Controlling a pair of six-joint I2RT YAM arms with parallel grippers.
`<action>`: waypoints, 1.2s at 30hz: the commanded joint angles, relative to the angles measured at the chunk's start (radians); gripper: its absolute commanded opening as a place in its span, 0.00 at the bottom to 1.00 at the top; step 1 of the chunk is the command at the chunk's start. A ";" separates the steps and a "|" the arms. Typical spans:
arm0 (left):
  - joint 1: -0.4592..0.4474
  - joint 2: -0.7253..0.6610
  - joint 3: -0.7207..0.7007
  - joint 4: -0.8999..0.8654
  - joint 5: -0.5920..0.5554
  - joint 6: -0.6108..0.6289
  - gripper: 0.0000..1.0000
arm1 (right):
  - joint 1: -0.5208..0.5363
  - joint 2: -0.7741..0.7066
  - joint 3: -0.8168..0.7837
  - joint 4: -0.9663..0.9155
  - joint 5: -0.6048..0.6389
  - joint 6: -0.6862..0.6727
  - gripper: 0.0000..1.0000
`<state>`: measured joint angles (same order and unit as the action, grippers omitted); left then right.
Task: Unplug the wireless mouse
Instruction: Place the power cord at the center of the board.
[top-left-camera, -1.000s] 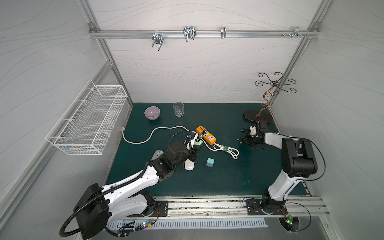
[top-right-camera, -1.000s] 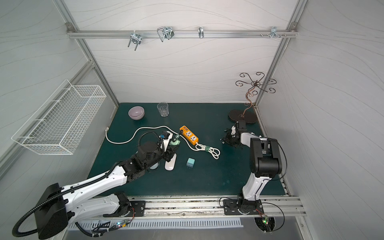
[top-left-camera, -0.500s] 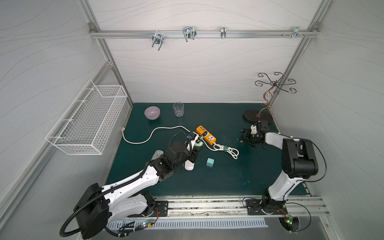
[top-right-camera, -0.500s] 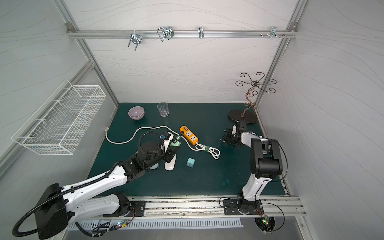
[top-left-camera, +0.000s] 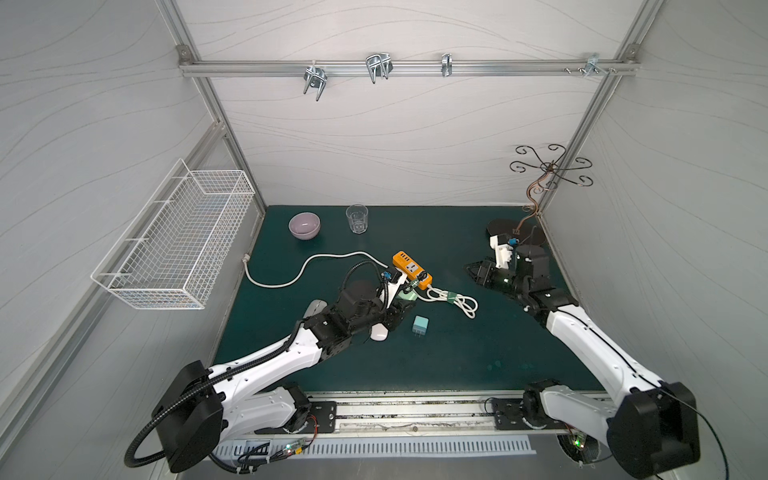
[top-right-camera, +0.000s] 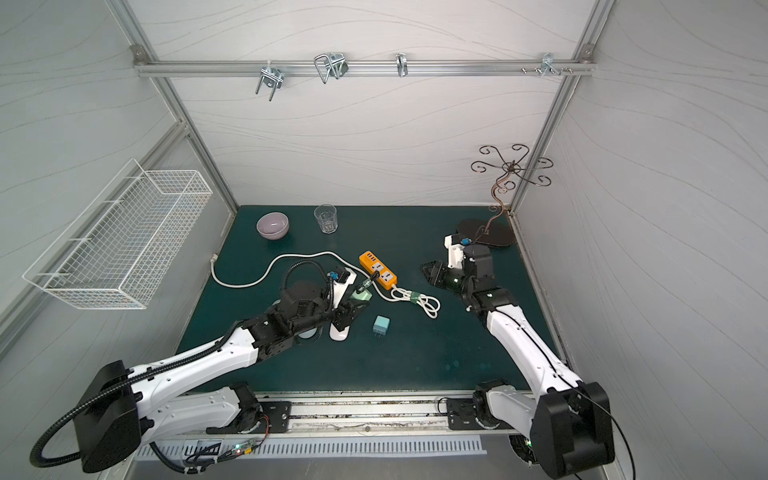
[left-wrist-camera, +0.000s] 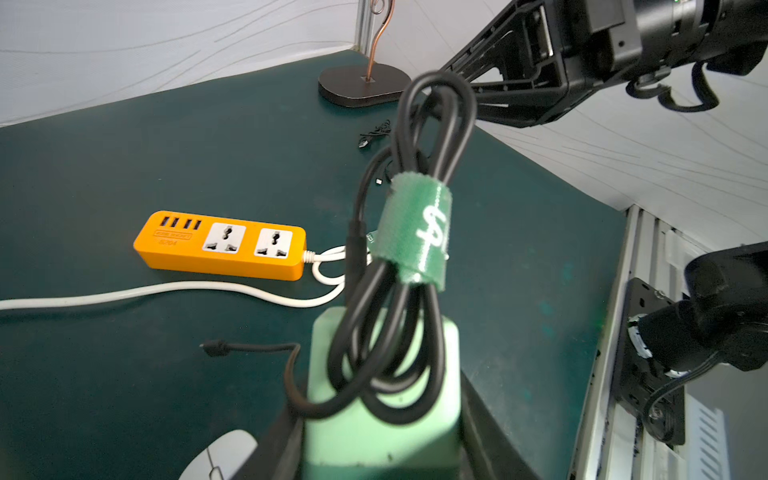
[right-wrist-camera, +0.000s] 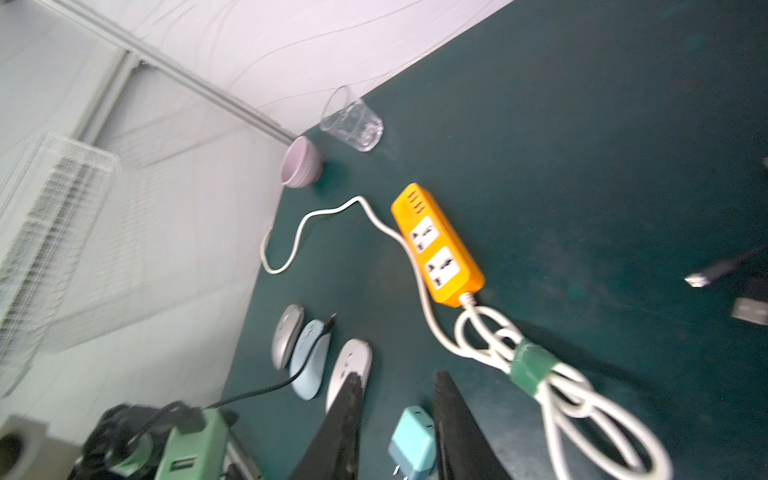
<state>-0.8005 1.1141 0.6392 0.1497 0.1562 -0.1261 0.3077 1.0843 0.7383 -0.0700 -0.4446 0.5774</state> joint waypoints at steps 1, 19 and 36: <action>0.000 -0.005 0.051 0.063 0.057 -0.028 0.13 | 0.066 -0.019 -0.025 0.052 -0.070 0.048 0.28; 0.001 0.005 0.062 0.081 -0.060 -0.057 0.13 | 0.386 0.082 0.104 0.110 0.034 0.082 0.28; -0.003 0.006 0.045 0.121 -0.088 -0.030 0.13 | 0.461 0.236 0.211 0.130 0.072 0.085 0.31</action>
<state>-0.8009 1.1202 0.6441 0.1848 0.0727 -0.1642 0.7475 1.2961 0.9115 0.0551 -0.3882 0.6659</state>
